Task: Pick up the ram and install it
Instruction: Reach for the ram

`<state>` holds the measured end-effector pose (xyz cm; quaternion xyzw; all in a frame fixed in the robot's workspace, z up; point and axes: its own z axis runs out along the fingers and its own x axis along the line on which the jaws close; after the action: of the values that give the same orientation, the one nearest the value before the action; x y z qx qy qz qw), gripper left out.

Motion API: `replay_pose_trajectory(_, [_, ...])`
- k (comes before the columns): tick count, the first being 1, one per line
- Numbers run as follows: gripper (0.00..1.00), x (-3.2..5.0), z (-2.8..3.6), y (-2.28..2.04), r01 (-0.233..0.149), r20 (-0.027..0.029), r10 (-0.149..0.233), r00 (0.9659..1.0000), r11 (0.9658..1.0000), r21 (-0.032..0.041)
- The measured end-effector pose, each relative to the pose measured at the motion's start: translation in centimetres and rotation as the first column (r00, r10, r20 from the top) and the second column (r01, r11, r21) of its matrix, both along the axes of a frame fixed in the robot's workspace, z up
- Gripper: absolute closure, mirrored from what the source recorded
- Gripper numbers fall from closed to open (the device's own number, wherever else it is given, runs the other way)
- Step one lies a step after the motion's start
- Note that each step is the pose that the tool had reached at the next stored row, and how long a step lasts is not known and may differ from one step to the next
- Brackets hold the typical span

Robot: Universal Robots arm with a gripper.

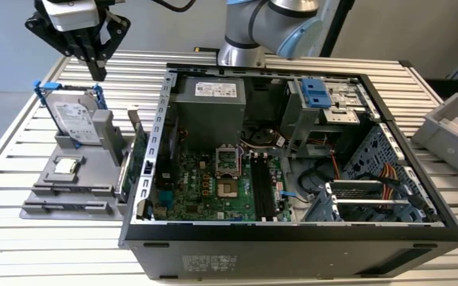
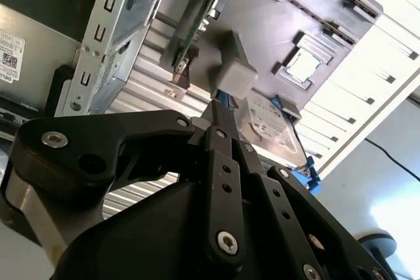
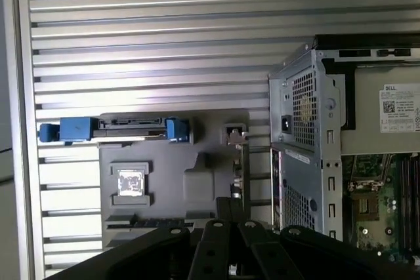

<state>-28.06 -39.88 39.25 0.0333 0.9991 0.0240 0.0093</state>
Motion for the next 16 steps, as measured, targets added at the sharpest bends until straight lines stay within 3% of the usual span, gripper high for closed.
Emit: replay_pose_trajectory(16, [1.0,-3.22,0.0,0.0,0.0,0.0,0.0,1.0,1.0,0.0])
